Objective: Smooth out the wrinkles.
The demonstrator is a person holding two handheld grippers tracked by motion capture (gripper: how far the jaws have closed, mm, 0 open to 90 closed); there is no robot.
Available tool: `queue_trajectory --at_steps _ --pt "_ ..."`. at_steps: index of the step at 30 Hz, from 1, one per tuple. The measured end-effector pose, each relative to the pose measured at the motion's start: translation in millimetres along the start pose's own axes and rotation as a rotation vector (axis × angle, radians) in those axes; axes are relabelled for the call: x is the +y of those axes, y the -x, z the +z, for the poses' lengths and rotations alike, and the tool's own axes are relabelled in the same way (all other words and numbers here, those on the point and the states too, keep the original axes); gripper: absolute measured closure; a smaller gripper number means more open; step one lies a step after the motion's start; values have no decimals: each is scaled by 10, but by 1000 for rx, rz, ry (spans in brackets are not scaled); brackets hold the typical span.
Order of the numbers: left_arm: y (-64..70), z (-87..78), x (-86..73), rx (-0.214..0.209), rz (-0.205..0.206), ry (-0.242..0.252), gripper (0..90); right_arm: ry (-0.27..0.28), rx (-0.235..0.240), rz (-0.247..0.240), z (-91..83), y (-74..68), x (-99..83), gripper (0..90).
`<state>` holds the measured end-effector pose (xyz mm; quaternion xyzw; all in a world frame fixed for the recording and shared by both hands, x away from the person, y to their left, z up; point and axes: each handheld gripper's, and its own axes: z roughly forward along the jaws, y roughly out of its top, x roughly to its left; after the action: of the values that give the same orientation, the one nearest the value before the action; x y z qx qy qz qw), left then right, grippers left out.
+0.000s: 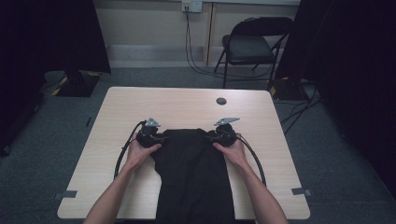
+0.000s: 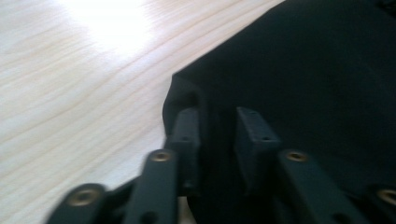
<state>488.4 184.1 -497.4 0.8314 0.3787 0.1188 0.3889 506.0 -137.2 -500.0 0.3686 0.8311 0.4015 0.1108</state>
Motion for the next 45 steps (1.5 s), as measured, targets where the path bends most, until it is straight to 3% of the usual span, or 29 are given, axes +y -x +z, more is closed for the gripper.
queue_trajectory --at_steps 3,6,10,14,19,25,27,32,36,45 --pt "22 2 -23 -3 -40 22 859 -1 20 12 -5 1 -7 826" --pt "27 -10 2 9 -47 17 874 0 19 16 -17 -1 9 845" --pt "-3 -72 45 4 -75 67 883 23 16 22 -60 2 45 849" --pt "-40 -146 163 12 -91 99 884 82 16 45 -177 43 136 852" --pt "-50 -265 356 32 -82 149 886 133 8 51 -341 79 249 852" --pt "-33 -369 619 87 -48 177 886 190 2 51 -523 123 463 853" --pt "-42 -393 712 99 -40 188 886 187 -14 18 -584 125 594 853" --pt "-93 -464 926 92 -57 240 886 225 -44 15 -721 179 820 853" --pt "-137 -523 1127 113 -70 260 887 235 -64 6 -815 213 1020 853" --pt "-159 -796 1611 149 -33 349 887 361 -143 23 -1024 253 1410 856"
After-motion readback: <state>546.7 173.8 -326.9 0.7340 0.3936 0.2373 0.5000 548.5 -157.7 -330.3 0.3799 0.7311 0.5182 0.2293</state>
